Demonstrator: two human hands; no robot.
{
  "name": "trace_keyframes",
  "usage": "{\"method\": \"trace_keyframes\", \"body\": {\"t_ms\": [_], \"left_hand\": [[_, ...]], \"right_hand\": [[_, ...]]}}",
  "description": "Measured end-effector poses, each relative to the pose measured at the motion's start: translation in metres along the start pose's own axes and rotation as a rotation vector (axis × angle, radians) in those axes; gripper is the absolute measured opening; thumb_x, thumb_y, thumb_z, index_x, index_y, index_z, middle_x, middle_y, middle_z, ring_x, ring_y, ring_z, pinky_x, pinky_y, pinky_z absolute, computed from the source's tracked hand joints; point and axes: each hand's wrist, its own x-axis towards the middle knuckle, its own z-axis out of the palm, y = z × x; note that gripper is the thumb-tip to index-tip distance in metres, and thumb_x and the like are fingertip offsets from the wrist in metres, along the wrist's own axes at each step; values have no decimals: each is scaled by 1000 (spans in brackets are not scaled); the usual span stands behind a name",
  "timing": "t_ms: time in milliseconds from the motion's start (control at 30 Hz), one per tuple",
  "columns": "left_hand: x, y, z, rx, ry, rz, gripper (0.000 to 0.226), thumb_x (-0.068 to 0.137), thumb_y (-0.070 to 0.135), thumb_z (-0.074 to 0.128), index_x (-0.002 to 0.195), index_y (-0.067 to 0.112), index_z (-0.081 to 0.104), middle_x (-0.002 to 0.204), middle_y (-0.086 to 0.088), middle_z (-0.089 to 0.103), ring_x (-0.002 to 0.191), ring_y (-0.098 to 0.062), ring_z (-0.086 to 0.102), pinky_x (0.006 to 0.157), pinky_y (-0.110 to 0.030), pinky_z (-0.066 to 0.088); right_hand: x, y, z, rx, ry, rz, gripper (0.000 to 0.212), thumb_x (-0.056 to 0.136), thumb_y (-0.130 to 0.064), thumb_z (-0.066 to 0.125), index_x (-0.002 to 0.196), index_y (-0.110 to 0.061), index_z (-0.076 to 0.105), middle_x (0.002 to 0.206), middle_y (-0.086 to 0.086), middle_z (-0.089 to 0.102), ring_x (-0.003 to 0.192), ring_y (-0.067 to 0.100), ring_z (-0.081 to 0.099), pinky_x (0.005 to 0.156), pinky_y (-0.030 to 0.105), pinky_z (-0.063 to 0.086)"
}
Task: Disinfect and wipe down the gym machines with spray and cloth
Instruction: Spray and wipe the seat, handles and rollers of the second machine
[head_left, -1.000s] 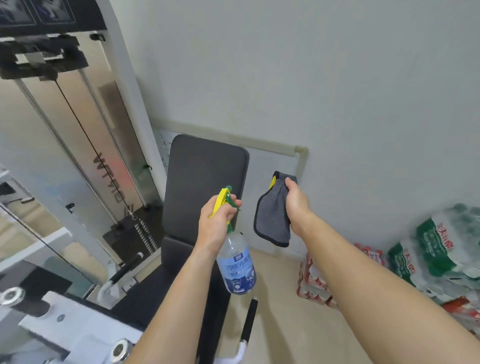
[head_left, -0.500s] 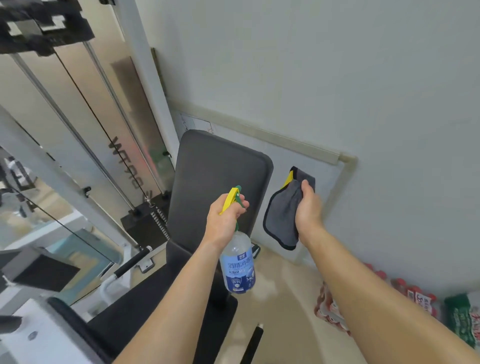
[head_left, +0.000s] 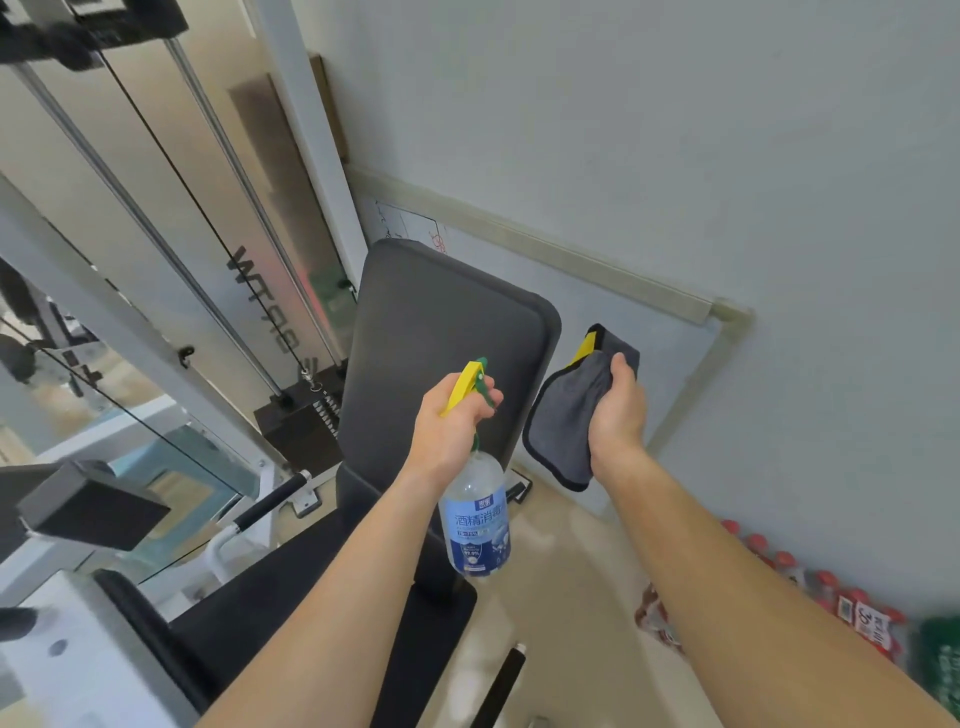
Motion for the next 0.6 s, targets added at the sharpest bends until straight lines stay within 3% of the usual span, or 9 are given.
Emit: {"method": "trace_keyframes", "body": {"t_ms": [133,267,467,533,600], "left_hand": [[5,1,-3,-5,-30,-4,39,68,16,56,104,6,69,94,-2,71,98,-15,69,99,-37,53],[10,2,-2,12,-32,-20,38,67,16,56,102,9,70,91,0,72,107,-27,68,105,-45,51],[14,2,-1,1,-25,-46,41,65,17,54,102,5,69,91,-8,71,92,-18,67,99,-46,53],[14,-1,-5,-35,-29,-76,44,65,14,54,106,6,68,99,-12,72,99,-21,70,96,-48,56],[14,-7,-10,-75,-21,-98,47,64,12,53,108,9,68,112,-12,73,110,-22,70,94,-46,58]], "right_hand": [[-4,9,6,-4,26,-19,53,96,-54,44,130,-16,61,124,4,66,117,23,60,109,45,42],[-2,16,6,23,56,-24,52,97,-53,45,128,-16,61,123,4,66,115,23,60,108,47,43],[-1,13,2,20,97,-47,51,96,-55,44,126,-17,60,122,3,65,115,24,59,109,47,42],[-6,7,8,29,118,-163,33,101,-47,44,115,-23,61,114,-5,65,118,20,58,107,39,42],[-16,-4,21,-48,94,-422,20,104,-40,42,112,-31,57,108,-15,61,116,12,56,102,29,41]]}}
